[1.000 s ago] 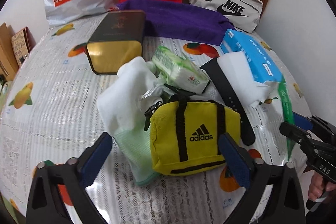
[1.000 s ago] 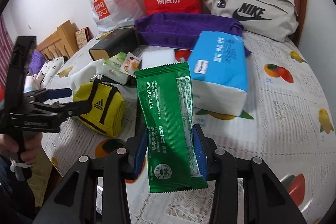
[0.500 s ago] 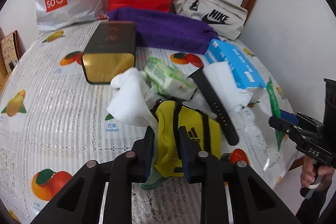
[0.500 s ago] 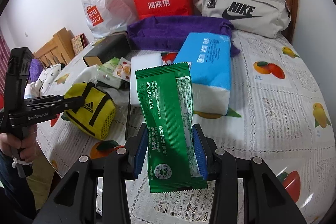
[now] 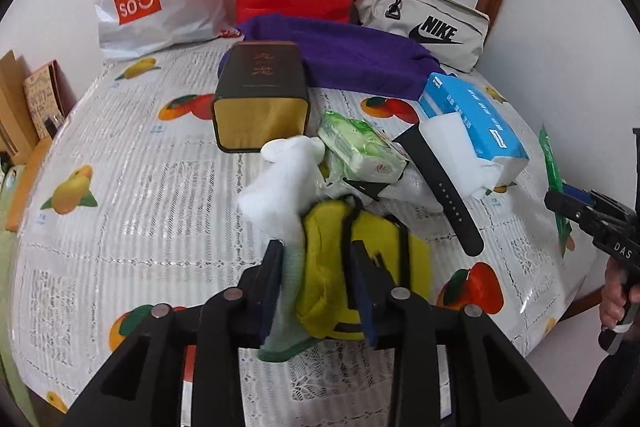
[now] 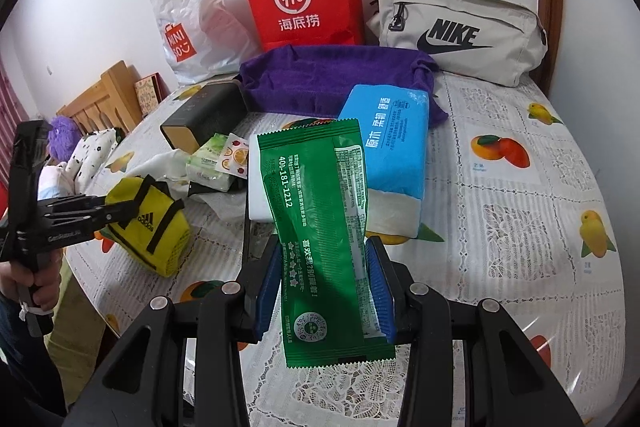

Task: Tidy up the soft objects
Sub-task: 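Carry the green packet onto the purple towel and release while the left tool sets the pouch beside it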

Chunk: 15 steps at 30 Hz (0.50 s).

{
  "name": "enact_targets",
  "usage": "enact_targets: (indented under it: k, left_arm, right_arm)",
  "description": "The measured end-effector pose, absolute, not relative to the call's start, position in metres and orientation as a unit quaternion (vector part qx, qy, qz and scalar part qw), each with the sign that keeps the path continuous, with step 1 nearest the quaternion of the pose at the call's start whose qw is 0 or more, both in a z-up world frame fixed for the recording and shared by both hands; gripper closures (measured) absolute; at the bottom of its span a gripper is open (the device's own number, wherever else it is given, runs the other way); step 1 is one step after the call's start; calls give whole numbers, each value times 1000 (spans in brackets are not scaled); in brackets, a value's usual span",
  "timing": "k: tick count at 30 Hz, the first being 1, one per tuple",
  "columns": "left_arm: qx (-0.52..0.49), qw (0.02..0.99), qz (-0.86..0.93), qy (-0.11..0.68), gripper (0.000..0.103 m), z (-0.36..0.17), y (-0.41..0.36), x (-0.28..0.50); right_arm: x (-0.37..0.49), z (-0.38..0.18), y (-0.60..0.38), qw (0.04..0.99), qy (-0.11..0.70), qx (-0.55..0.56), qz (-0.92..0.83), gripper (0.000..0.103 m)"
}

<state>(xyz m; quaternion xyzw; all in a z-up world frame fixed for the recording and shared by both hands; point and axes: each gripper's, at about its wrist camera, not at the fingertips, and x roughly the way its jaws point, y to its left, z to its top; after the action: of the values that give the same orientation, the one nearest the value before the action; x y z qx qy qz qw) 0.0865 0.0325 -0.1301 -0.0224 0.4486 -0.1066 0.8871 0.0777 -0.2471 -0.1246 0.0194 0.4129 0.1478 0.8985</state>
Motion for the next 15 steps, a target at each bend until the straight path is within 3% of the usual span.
enact_targets:
  k: [3, 15]
  left_arm:
    - [-18, 888, -99, 449, 61, -129, 36, 86]
    - [-28, 871, -117, 476, 62, -150, 31, 93]
  right_arm:
    - [77, -125, -244, 898, 414, 18, 150, 62]
    - [77, -133, -239, 893, 423, 14, 155, 62]
